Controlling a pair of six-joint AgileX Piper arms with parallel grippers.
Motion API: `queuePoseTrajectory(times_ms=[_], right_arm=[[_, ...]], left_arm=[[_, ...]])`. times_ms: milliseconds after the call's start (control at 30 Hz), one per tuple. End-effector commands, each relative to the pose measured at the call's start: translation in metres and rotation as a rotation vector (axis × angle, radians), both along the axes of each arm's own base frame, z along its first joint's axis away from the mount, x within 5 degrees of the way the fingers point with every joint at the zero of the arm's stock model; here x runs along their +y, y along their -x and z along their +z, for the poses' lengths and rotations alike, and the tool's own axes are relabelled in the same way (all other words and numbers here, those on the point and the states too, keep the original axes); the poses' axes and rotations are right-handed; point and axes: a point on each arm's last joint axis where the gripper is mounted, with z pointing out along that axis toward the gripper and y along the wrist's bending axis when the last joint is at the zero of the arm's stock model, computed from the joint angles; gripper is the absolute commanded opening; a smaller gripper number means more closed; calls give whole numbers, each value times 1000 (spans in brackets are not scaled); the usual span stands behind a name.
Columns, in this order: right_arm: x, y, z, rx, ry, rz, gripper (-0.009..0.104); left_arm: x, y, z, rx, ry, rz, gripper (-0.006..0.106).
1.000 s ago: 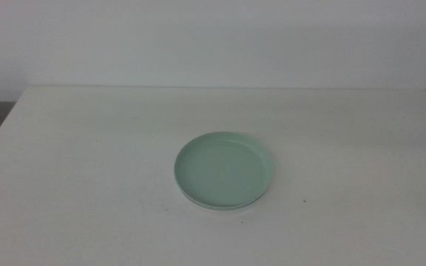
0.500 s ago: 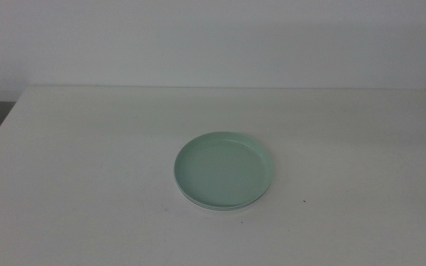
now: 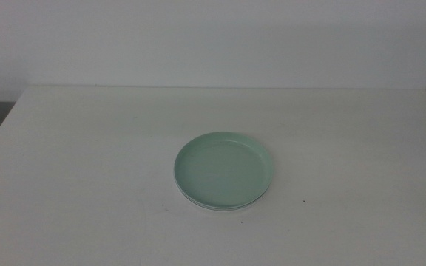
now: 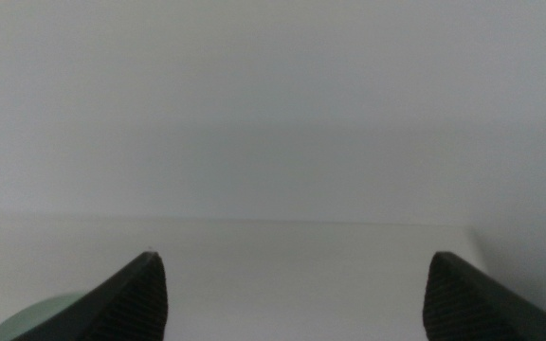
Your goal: Stack the three bowls on top of each other.
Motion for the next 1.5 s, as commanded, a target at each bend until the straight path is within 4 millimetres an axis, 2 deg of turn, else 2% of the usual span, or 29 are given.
queuePoseTrajectory(times_ms=[0, 133, 233, 467, 700, 800, 933, 1033, 1167, 1367, 1467], right_arm=[[-6, 3, -9, -48, -23, -81, 93], [-10, 7, -20, -74, 23, -134, 93], [-10, 7, -26, -61, -10, -130, 93], [-9, 10, -27, -66, -39, -128, 93], [-8, 35, -25, -172, -44, -126, 93], [-8, 38, -37, -170, -44, -126, 93], [-8, 31, -67, -97, -62, -121, 93], [-6, 30, -86, -141, -152, -106, 93], [-7, 30, -113, -206, -159, -119, 93], [-8, 23, -162, -102, -122, -133, 93], [-9, 22, -174, -69, -88, -137, 93]], left_arm=[[0, 1, 0, -9, 5, 5, 94], [0, 1, 0, -9, 5, 5, 94], [0, 1, 0, -9, 5, 5, 94], [0, 1, 0, -9, 5, 5, 94], [0, 1, 0, -9, 5, 5, 94], [0, 1, 0, -9, 5, 5, 94], [0, 1, -6, -2, 9, 5, 94], [0, 12, -20, -20, 14, 7, 94], [1, 27, -54, -78, 15, 22, 94], [1, 52, -124, -112, 16, 33, 94], [1, 59, -155, -108, 24, 32, 94]])
